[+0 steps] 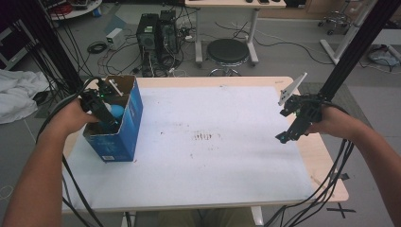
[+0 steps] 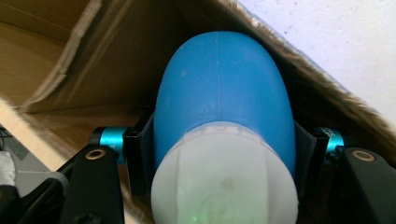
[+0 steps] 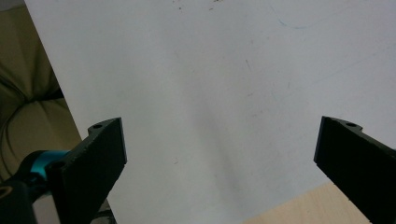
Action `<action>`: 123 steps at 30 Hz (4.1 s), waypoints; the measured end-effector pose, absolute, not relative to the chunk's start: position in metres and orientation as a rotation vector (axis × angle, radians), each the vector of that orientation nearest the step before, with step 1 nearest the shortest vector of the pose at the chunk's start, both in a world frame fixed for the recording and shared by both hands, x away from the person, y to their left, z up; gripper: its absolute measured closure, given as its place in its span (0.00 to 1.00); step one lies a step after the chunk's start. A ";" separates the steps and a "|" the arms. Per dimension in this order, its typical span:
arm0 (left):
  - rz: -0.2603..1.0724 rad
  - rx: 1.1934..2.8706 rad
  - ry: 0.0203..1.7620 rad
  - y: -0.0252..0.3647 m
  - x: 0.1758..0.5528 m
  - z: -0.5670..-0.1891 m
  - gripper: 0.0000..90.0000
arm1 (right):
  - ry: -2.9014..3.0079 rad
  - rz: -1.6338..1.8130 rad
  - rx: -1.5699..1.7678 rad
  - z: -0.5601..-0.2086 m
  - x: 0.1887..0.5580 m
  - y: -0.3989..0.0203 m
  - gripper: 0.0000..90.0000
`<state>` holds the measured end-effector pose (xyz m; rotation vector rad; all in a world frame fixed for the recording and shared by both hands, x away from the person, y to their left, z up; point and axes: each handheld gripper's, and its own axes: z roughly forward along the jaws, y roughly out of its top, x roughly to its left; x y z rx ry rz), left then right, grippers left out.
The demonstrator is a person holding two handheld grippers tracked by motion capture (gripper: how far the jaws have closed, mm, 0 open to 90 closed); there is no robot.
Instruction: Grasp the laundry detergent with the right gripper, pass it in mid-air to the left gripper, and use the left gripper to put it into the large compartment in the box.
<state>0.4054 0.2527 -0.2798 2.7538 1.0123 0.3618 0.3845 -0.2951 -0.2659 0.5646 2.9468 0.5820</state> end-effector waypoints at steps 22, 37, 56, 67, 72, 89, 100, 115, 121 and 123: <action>0.367 2.730 1.041 0.256 0.410 -0.273 0.32 | 2.937 0.626 0.572 -0.268 0.383 -0.298 0.03; 0.459 2.620 0.998 0.254 0.398 -0.213 0.26 | 2.933 0.620 0.596 -0.265 0.381 -0.299 0.03; 0.340 2.649 0.716 0.182 0.384 -0.184 0.26 | 2.925 0.631 0.592 -0.262 0.378 -0.299 0.03; 0.234 2.716 0.555 0.137 0.385 -0.209 0.26 | 2.924 0.637 0.591 -0.261 0.376 -0.298 0.03; 0.175 2.733 0.477 0.123 0.385 -0.217 0.26 | 2.923 0.638 0.588 -0.261 0.375 -0.298 0.03; 0.210 2.783 0.468 0.097 0.391 -0.231 0.04 | 2.920 0.645 0.580 -0.261 0.375 -0.297 0.03; 0.170 2.806 0.397 0.080 0.391 -0.234 0.04 | 2.917 0.653 0.587 -0.260 0.374 -0.294 0.03; 0.174 2.824 0.342 0.059 0.394 -0.233 0.04 | 2.910 0.663 0.581 -0.257 0.373 -0.290 0.03; 0.173 2.832 0.342 0.060 0.396 -0.234 0.04 | 2.909 0.664 0.581 -0.256 0.374 -0.289 0.03; 0.167 2.824 0.336 0.059 0.397 -0.234 0.04 | 2.909 0.662 0.581 -0.256 0.374 -0.289 0.03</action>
